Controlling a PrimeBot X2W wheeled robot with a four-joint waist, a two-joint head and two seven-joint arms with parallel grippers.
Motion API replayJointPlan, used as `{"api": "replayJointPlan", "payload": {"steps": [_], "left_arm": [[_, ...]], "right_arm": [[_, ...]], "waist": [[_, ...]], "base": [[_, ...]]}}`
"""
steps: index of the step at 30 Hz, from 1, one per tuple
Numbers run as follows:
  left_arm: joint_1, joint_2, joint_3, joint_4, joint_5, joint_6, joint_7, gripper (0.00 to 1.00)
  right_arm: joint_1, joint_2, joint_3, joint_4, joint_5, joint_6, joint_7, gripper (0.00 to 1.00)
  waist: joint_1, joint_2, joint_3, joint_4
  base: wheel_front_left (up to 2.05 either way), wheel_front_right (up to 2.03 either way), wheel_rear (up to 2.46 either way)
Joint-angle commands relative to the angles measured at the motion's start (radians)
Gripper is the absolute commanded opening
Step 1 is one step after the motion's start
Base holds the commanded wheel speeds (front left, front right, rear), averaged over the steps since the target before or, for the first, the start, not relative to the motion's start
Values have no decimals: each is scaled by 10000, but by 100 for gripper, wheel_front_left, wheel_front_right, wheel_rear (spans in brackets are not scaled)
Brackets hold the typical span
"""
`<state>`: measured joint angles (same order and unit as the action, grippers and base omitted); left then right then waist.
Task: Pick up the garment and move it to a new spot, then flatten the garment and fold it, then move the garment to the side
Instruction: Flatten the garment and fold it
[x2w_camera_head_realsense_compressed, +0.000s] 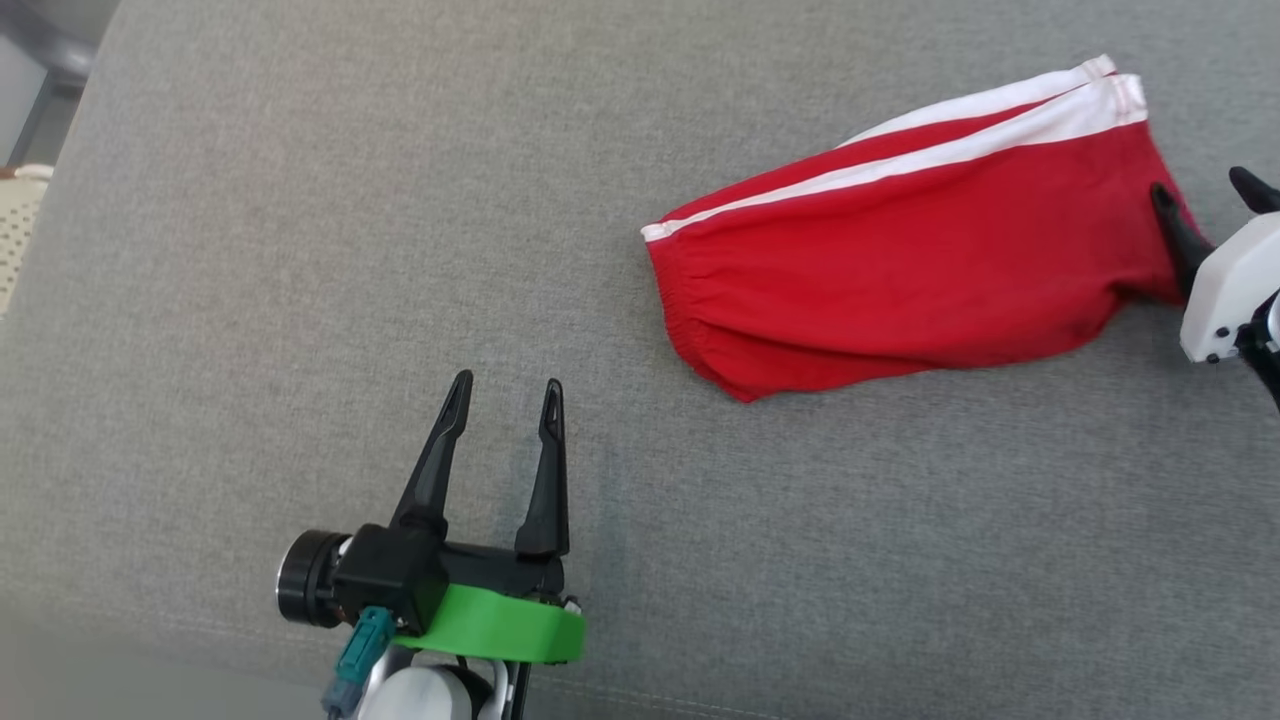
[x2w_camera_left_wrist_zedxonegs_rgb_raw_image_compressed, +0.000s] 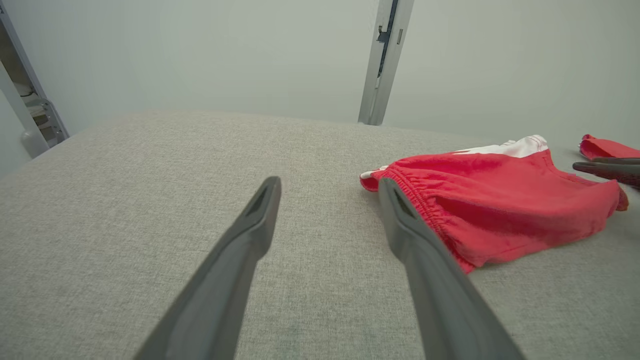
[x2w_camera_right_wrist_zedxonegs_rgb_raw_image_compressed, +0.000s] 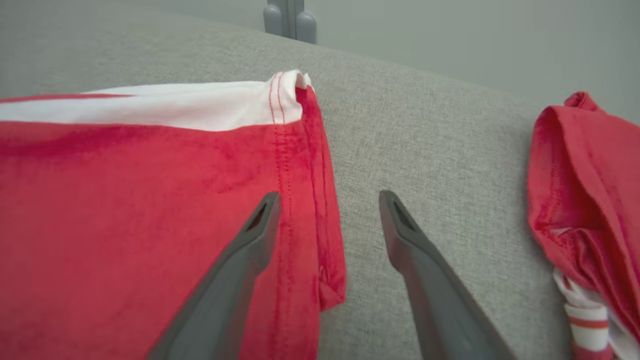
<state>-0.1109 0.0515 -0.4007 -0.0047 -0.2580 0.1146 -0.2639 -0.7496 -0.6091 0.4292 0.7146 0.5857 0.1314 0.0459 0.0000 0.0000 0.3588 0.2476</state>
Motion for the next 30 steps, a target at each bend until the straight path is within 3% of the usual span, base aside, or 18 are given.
{"api": "replayJointPlan", "payload": {"steps": [1,8,9,10,11,20,30], "left_arm": [[-203,-10,-60,-8,-98,62,0,100],[-419,-10,-230,54,-176,63,0,100],[-439,-10,-233,66,-151,57,0,100],[-454,-10,-230,80,-125,64,1,100],[-463,-10,-223,92,-95,61,0,100],[-129,-3,76,292,258,-68,0,100],[246,5,286,335,571,-240,0,100]], "right_arm": [[-240,-95,116,154,117,-18,143,100],[-506,-39,657,949,944,-17,739,100],[-493,-26,732,1012,1025,-17,704,49],[-458,20,852,1049,1112,-17,636,20],[-435,67,952,1045,1200,-17,609,0],[65,32,1707,648,1811,-18,-315,0],[525,-771,2171,257,1657,-18,-855,0]], "waist": [[0,0,471,402],[0,0,660,415],[0,0,667,394],[0,0,662,350],[0,0,645,305],[0,0,-80,-659],[0,0,-888,-1733]], "base": [[0,0,0],[0,0,0],[0,0,0],[0,0,0],[0,0,0],[0,0,0],[0,0,0]]}}
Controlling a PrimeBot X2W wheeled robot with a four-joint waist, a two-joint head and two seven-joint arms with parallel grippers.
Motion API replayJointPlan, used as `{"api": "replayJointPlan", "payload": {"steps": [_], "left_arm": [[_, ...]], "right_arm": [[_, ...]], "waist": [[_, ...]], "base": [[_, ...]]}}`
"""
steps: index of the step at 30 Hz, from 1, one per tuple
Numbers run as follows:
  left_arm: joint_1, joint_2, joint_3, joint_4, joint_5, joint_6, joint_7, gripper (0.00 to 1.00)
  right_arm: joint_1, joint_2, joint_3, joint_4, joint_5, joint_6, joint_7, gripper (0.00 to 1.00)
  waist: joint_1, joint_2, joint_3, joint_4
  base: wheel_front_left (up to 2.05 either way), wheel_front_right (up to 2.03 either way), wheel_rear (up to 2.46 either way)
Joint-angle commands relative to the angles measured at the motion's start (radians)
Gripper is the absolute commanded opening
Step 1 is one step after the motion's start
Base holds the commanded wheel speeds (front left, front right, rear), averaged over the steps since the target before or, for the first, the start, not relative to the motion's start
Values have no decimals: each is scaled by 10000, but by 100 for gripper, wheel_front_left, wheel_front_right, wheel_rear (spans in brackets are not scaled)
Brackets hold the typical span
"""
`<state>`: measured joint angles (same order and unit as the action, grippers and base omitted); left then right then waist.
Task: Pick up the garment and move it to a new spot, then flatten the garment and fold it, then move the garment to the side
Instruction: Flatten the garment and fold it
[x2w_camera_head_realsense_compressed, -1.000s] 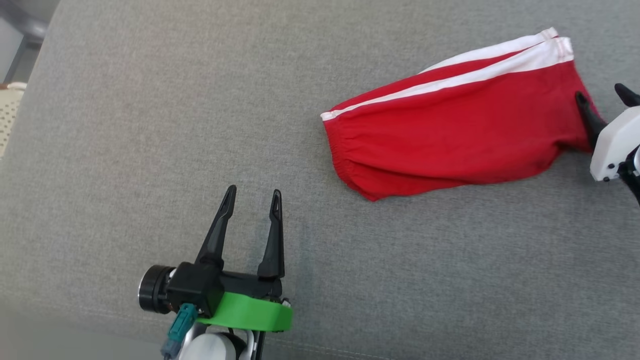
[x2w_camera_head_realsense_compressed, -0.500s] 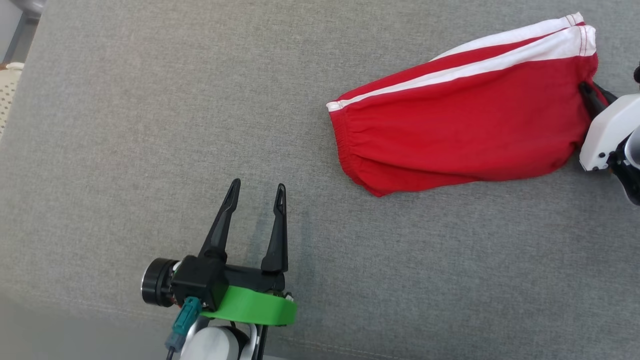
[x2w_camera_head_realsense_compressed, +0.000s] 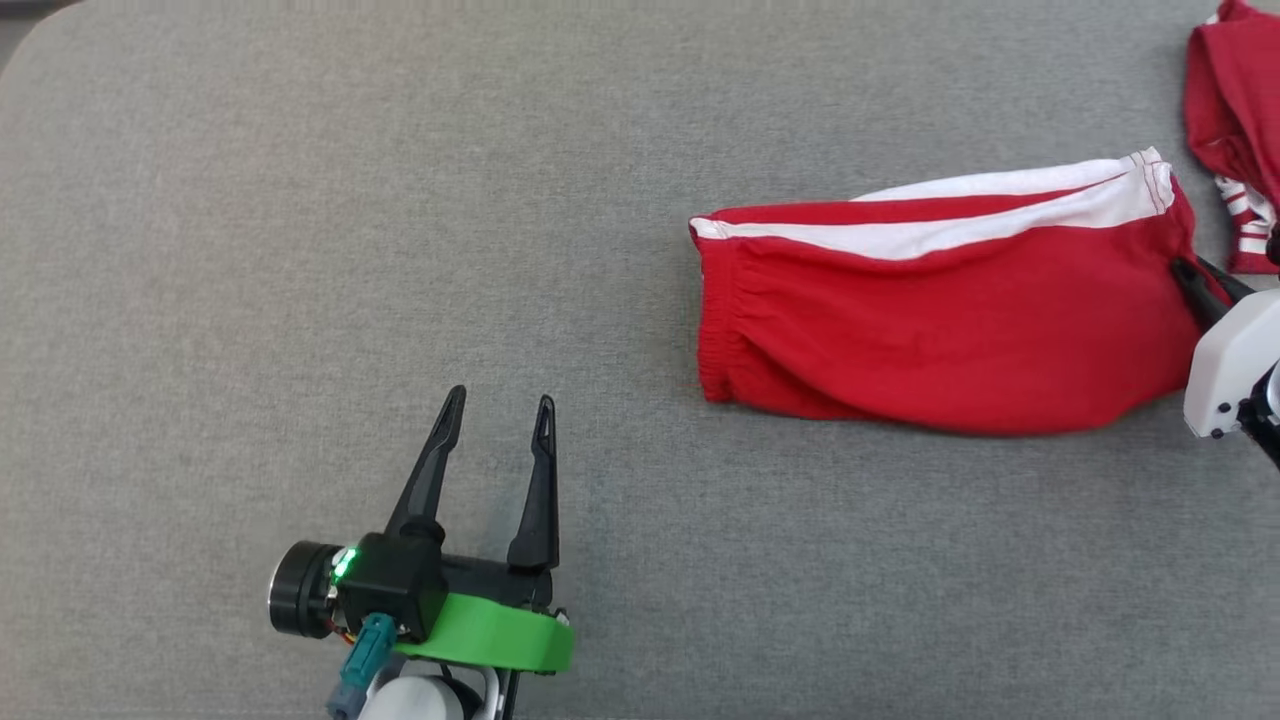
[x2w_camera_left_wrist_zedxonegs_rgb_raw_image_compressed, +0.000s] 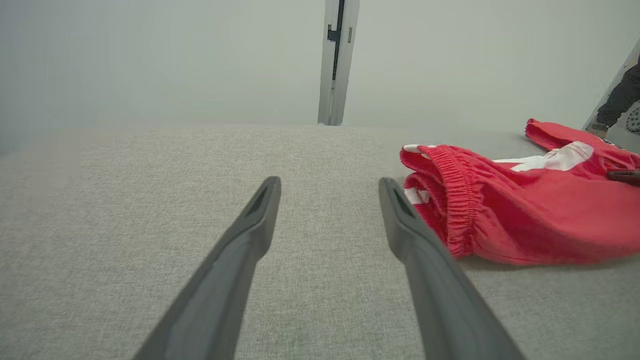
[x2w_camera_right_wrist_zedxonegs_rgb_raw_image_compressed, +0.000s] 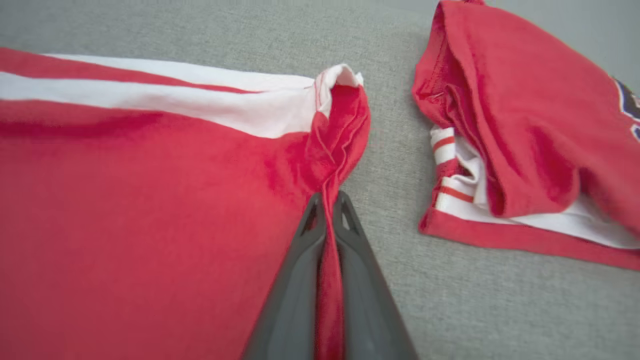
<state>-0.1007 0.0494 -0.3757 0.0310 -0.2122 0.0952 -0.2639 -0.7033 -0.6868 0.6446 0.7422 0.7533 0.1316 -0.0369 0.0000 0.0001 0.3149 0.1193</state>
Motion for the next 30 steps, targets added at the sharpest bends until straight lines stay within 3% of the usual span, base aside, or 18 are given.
{"api": "replayJointPlan", "payload": {"steps": [1,14,30], "left_arm": [[161,26,33,-17,90,-39,0,100],[382,27,47,169,43,-28,0,100],[235,25,-105,124,-26,-24,0,100]], "right_arm": [[-6,-23,20,-25,-81,-20,-42,0],[-403,1044,-131,-1331,-781,-20,79,0],[498,3750,-808,-3143,-2012,-19,790,0]], "waist": [[0,-1,-472,-475],[0,-1,-991,-206],[0,-1,-821,476]], "base": [[0,0,0],[0,0,0],[0,0,0]]}}
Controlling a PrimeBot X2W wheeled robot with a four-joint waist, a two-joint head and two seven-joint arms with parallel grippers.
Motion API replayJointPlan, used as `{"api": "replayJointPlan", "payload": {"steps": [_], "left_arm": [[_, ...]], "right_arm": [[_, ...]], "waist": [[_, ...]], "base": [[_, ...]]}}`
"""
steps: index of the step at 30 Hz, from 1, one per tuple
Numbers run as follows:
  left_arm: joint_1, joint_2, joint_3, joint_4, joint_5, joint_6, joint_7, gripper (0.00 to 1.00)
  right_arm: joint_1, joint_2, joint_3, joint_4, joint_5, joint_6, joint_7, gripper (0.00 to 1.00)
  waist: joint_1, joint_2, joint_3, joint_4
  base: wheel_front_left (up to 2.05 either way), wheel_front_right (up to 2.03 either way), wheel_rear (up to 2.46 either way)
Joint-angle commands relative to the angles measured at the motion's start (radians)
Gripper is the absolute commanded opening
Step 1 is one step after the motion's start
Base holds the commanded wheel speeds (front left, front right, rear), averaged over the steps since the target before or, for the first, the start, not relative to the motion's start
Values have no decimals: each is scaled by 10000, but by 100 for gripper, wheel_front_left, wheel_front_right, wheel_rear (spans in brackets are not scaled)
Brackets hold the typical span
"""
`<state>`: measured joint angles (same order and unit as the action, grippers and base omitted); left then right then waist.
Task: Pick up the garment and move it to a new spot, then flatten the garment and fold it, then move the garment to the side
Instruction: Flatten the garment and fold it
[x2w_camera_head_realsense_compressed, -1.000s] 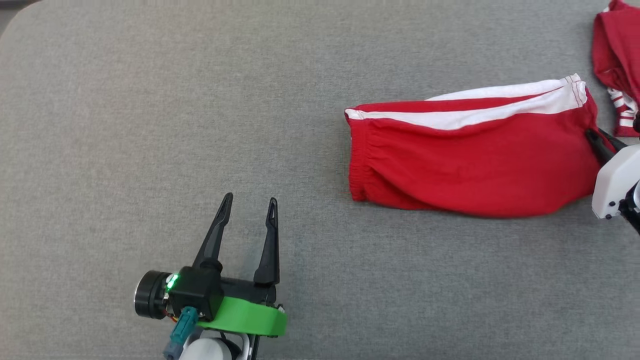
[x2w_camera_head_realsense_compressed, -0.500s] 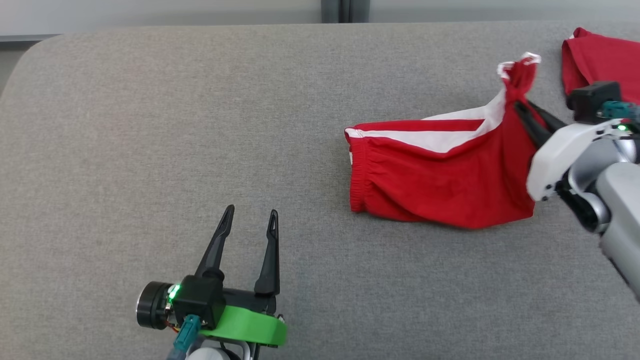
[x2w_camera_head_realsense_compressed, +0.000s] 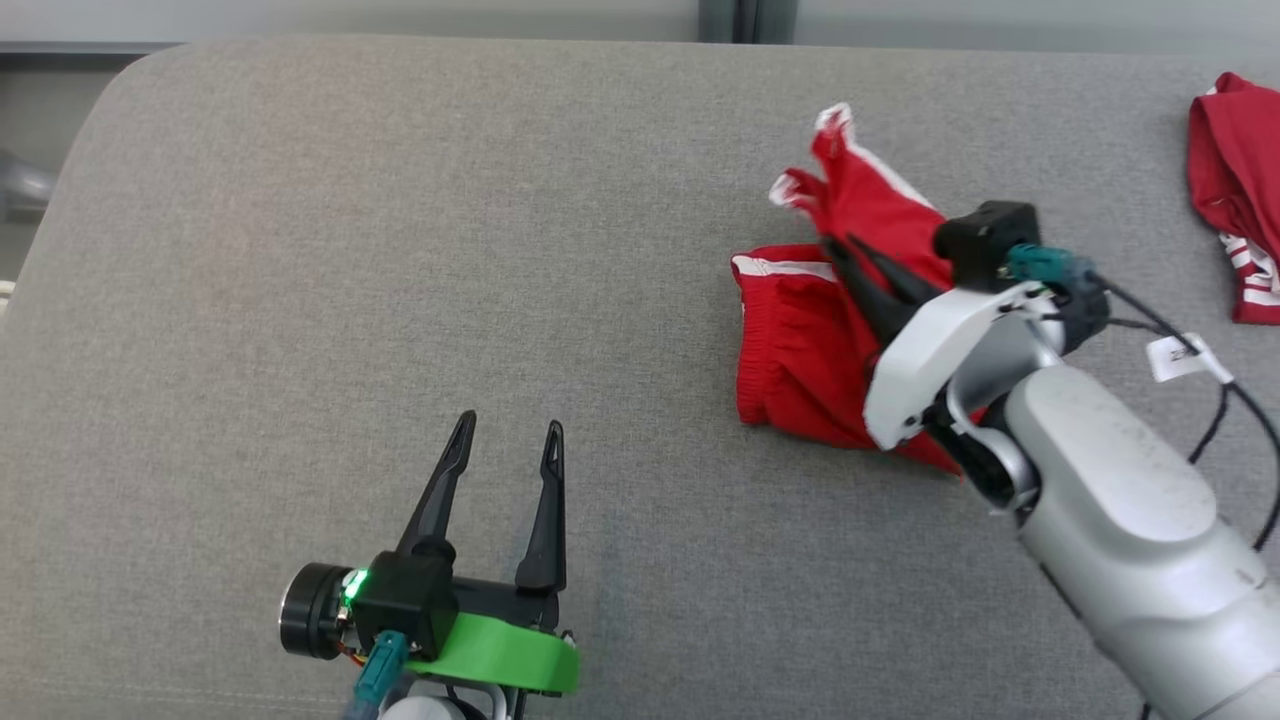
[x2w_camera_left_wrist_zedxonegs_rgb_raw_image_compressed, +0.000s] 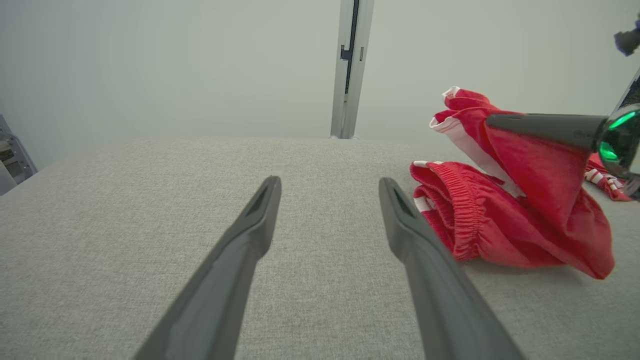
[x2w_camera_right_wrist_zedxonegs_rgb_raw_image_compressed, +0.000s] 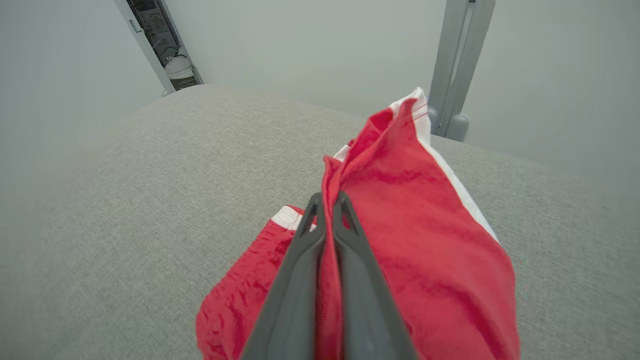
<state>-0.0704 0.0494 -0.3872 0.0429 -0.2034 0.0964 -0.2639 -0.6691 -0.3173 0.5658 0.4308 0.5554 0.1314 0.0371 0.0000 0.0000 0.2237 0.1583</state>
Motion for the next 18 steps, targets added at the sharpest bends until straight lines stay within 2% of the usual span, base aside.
{"api": "replayJointPlan", "payload": {"steps": [1,10,11,12,13,18], "left_arm": [[-94,25,-6,8,-127,-36,0,100],[-251,25,-53,8,-163,4,0,100],[-274,25,-71,14,-187,12,0,100],[-309,25,-82,27,-206,19,0,100],[-332,27,-90,40,-199,22,0,100],[-265,25,38,59,-132,35,0,100]], "right_arm": [[187,183,-13,-58,-87,-17,73,0],[498,1068,366,13,-339,-17,383,0],[513,1165,433,24,-247,-17,353,16],[535,1285,489,35,-109,-15,318,49],[542,1364,540,8,27,-15,273,100],[505,1272,663,-462,645,-17,-418,100]], "waist": [[0,0,125,116],[0,0,400,252],[0,0,419,251],[0,0,430,240],[0,0,432,230],[0,0,277,-27]], "base": [[0,0,0],[0,0,0],[0,0,0],[0,0,0],[0,0,0],[0,0,0]]}}
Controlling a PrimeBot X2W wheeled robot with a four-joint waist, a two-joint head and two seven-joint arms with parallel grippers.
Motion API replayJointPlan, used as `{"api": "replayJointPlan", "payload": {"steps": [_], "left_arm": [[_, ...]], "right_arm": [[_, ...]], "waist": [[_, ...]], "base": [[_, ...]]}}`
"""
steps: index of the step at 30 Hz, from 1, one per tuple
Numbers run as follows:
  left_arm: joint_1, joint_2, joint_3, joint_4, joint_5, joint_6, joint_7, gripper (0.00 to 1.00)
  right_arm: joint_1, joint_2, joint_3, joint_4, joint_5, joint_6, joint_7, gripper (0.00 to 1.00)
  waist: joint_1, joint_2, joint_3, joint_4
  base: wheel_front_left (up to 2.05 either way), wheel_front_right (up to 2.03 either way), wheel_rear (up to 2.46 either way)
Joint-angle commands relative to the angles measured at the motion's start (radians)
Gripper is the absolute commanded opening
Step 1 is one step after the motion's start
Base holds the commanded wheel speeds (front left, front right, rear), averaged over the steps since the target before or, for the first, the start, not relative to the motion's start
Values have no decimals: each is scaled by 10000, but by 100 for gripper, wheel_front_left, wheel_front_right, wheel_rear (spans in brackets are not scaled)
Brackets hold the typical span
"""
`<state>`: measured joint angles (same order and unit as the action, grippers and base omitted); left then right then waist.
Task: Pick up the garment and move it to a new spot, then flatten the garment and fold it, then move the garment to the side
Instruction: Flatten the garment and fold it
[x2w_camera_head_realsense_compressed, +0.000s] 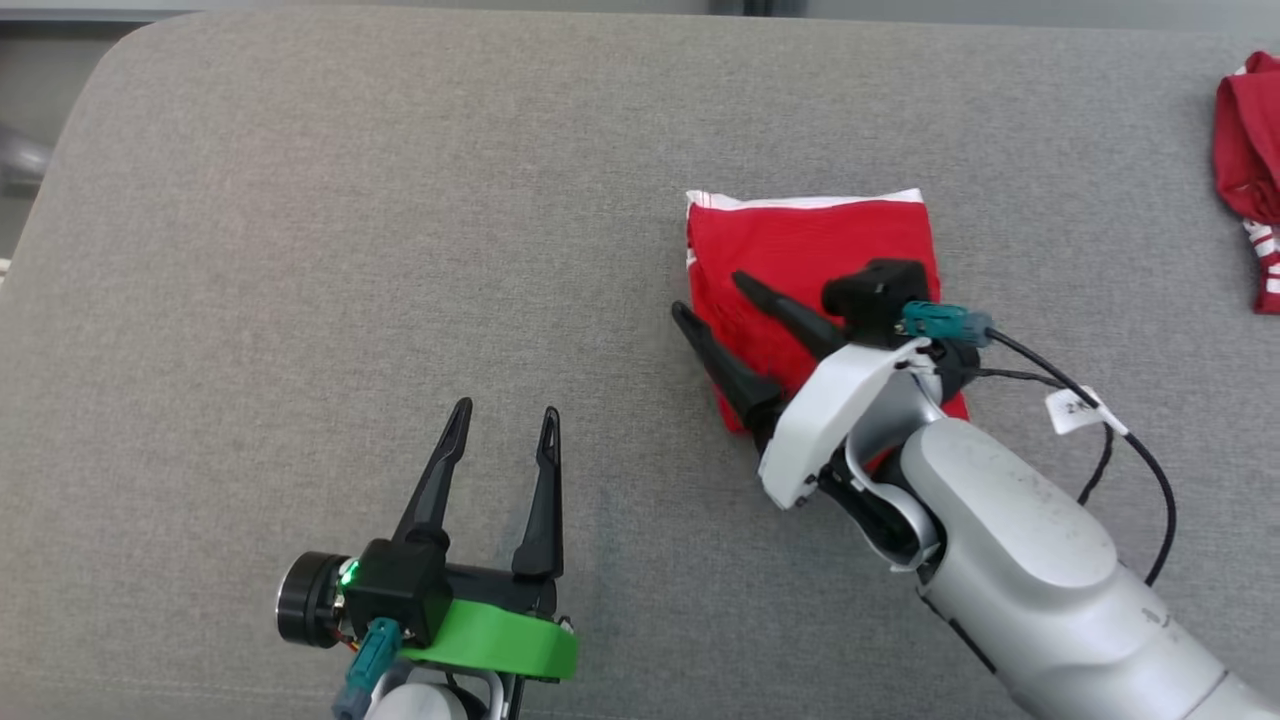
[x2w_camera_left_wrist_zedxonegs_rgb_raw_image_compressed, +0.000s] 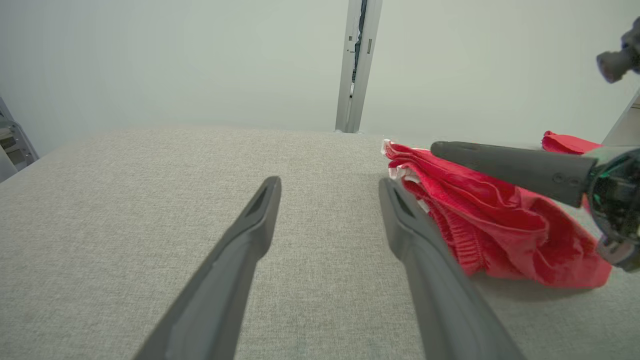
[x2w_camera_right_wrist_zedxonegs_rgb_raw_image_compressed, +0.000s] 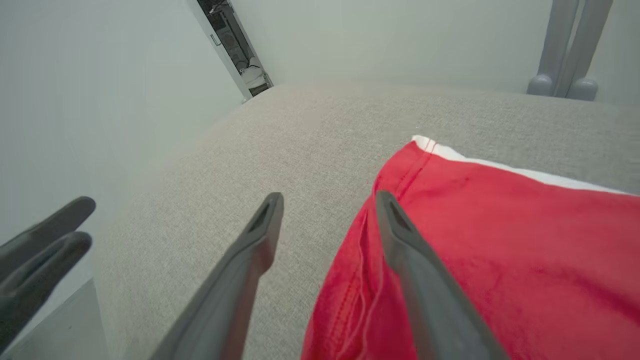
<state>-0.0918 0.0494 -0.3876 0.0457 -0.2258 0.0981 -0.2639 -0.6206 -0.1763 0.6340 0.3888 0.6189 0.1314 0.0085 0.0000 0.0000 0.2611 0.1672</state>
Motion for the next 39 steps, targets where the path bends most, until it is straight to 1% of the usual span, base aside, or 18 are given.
{"api": "replayJointPlan", "payload": {"steps": [1,5,8,10,12,14,17,20,26,30,33,39], "left_arm": [[-25,27,78,36,119,17,0,100],[152,27,209,22,199,0,0,100],[294,27,336,-3,255,1,0,100],[405,28,484,-41,259,20,0,100],[526,28,620,-65,313,18,0,100],[652,27,799,-84,342,4,0,100],[836,27,992,-99,455,-65,1,100],[1066,27,1166,-133,545,-107,0,100],[1735,27,1532,-358,473,67,0,100],[2137,27,1779,-576,492,164,0,100],[2395,25,1958,-729,514,152,0,100],[2840,23,2272,-926,630,74,0,100]], "right_arm": [[14,-224,-37,-153,37,-17,-331,100],[230,-687,-357,-375,-217,-17,-1383,100],[529,-1067,-653,-226,-607,-17,-2127,100],[767,-1140,-850,-113,-678,-15,-2421,100],[1023,-1286,-1065,15,-1005,-15,-2610,100],[1375,-1283,-1265,171,-1263,-15,-2698,100],[1806,-1136,-1771,74,-1708,-15,-2736,100],[2578,-919,-2349,-470,-2196,-15,-2736,100],[4162,-608,-3166,-1585,-2833,-15,-2741,100],[5004,-471,-3518,-2219,-3166,-15,-2742,100],[5532,-340,-3773,-2651,-3404,-15,-2741,100],[6114,-108,-4005,-2964,-3629,-15,-2741,100]], "waist": [[0,0,-153,-187],[0,0,-446,-547],[0,0,-719,-846],[0,0,-866,-1058],[0,0,-1006,-1257],[0,0,-1148,-1450],[0,0,-1347,-1644],[0,0,-1635,-1763],[0,0,-2319,-2044],[0,0,-2619,-2189],[0,0,-2767,-2244],[0,0,-2992,-2266]], "base": [[0,0,0],[0,0,0],[0,0,0],[0,0,0],[0,0,0],[0,0,0],[0,0,0],[0,0,0],[0,0,0],[0,0,0],[0,0,0],[0,0,0]]}}
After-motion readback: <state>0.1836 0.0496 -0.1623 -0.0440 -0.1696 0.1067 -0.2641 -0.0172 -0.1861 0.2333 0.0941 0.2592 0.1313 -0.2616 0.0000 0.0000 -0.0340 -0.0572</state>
